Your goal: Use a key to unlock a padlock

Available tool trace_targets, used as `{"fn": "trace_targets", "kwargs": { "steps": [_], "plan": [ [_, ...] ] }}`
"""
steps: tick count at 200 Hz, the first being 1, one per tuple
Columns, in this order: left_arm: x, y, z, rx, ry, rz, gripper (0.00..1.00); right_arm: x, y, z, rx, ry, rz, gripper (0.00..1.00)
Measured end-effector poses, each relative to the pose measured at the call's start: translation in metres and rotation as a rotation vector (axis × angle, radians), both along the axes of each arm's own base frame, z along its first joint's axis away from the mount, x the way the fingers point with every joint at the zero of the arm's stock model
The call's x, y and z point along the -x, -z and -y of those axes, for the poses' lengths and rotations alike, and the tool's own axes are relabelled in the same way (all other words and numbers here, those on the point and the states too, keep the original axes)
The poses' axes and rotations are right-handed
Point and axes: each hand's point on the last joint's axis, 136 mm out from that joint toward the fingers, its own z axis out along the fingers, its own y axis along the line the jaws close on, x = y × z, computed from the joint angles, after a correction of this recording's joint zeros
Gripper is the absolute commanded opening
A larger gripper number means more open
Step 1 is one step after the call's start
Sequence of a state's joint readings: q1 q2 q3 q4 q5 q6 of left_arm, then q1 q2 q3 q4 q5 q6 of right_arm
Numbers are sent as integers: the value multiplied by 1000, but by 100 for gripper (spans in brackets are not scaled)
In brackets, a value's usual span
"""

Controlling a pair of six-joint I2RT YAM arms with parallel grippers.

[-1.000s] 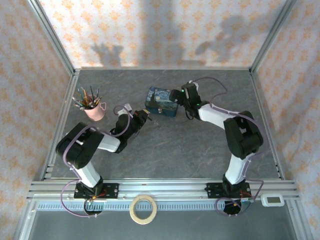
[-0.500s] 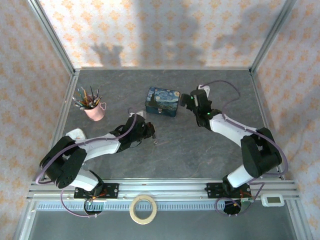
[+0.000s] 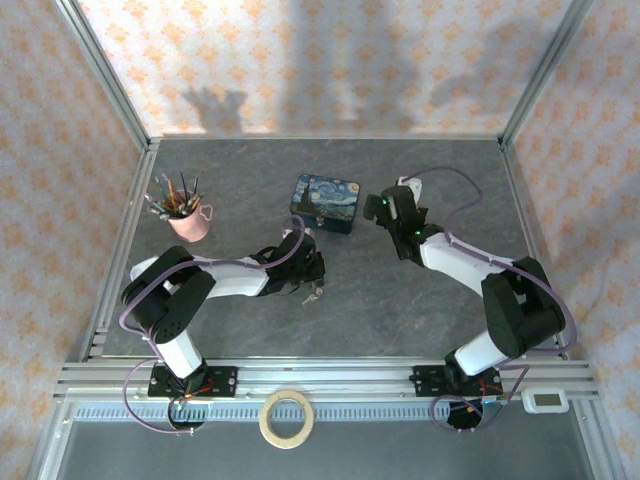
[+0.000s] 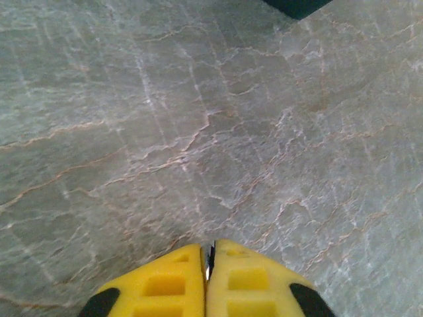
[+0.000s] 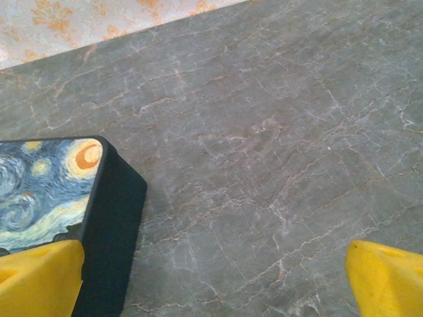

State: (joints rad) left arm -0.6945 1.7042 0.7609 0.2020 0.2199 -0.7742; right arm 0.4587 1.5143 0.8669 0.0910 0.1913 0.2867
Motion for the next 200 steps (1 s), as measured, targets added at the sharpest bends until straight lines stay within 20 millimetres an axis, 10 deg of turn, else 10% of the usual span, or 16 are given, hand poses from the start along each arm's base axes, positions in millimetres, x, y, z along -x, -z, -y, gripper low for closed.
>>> {"fn": "trace_targets", "kwargs": {
  "steps": [43,82,147,200],
  "plan": [
    [-5,-7,-5,-15,-36,32,56,3,10,13,38,14,-6,100],
    [-24,-59,-25,-11,-100,177,65,-4,13,60,72,108,16,100],
    [-89,-127,-181,-304,-410,440,79,14,35,140,150,238,79,100],
    [-70,-128,-261,-574,-573,599,86,17,33,144,197,208,207,100]
  ]
}}
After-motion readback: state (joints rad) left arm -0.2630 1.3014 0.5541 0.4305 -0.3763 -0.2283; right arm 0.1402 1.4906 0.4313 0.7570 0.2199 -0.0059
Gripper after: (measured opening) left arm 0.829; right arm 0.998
